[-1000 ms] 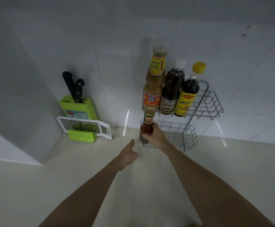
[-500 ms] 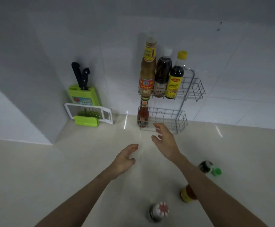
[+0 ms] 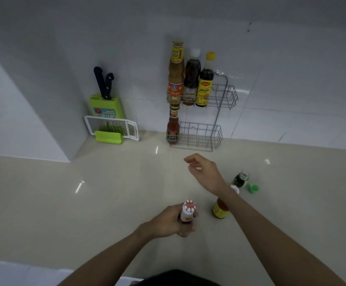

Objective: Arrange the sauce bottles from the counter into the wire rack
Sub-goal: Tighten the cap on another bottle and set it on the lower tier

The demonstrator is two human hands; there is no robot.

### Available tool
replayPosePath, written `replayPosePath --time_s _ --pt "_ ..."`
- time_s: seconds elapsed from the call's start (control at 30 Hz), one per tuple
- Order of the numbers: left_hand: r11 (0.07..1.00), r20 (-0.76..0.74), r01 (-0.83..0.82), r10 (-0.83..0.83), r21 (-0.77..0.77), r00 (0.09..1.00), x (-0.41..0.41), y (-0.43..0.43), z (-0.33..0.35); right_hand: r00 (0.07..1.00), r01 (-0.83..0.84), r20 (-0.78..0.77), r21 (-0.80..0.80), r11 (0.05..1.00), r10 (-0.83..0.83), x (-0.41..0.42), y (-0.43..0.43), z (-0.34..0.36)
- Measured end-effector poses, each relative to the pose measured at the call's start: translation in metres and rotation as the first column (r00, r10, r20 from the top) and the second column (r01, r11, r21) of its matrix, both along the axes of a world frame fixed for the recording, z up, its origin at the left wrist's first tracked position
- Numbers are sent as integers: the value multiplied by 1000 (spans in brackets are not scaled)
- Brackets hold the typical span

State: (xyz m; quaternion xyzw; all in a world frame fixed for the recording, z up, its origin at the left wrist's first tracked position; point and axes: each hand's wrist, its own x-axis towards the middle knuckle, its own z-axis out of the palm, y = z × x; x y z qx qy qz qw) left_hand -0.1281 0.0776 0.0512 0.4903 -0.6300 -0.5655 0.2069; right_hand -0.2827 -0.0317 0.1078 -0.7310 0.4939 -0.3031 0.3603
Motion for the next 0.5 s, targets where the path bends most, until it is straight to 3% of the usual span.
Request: replayPosePath --time_s 0.17,0.3,0.43,0.5 --pt "972 -82 -232 228 -47 970 -7 -20 14 987 -95 -131 -25 995 91 -7 20 41" --pt "924 -103 -356 344 -138 933 -6 -46 50 952 -203 -261 -158 966 158 -2 22 74" --pt "827 -116 -525 512 -201 851 -7 -65 90 966 -228 -181 -275 934 182 5 10 109" --pt "861 -181 -491 466 -135 866 -2 -69 114 954 -294 -118 -209 933 274 6 0 131"
